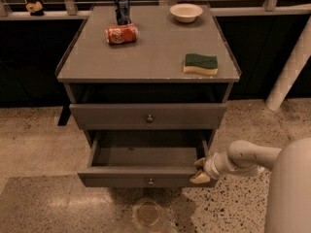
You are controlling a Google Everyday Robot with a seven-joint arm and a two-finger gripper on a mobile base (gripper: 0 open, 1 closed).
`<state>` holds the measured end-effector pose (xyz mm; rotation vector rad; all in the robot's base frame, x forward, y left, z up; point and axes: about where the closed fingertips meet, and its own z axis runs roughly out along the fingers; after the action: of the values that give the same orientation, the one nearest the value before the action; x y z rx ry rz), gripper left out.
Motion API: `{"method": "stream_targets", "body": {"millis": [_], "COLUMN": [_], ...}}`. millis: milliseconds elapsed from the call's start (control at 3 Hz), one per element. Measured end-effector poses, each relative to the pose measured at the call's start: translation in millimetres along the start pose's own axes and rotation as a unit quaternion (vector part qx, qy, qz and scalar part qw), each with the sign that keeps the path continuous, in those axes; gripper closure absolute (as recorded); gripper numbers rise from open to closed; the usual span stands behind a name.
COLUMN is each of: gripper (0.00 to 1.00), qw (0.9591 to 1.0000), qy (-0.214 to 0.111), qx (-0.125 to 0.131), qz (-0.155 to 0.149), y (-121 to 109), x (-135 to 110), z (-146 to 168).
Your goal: Open middle drawer
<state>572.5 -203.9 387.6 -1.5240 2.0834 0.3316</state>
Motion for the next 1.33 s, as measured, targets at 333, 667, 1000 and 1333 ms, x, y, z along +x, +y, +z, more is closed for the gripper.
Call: {"method": "stream_targets", "body": {"millis": [333,667,1000,1333], "gripper": [1.0,1.0,1.0,1.0], "qw": [1.0,1.0,1.0,1.0], "qy": [0.0,-0.001,0.0,0.0], "qx": [0.0,0.003,0.005,0.005], "qz": [0.0,0.001,0.002,0.002], "y": [-0.4,8.7,19.8,19.9], "x": [-2.1,2.1,4.0,4.0], "z": [-2.8,-4.0,-8.2,-8.1]}}
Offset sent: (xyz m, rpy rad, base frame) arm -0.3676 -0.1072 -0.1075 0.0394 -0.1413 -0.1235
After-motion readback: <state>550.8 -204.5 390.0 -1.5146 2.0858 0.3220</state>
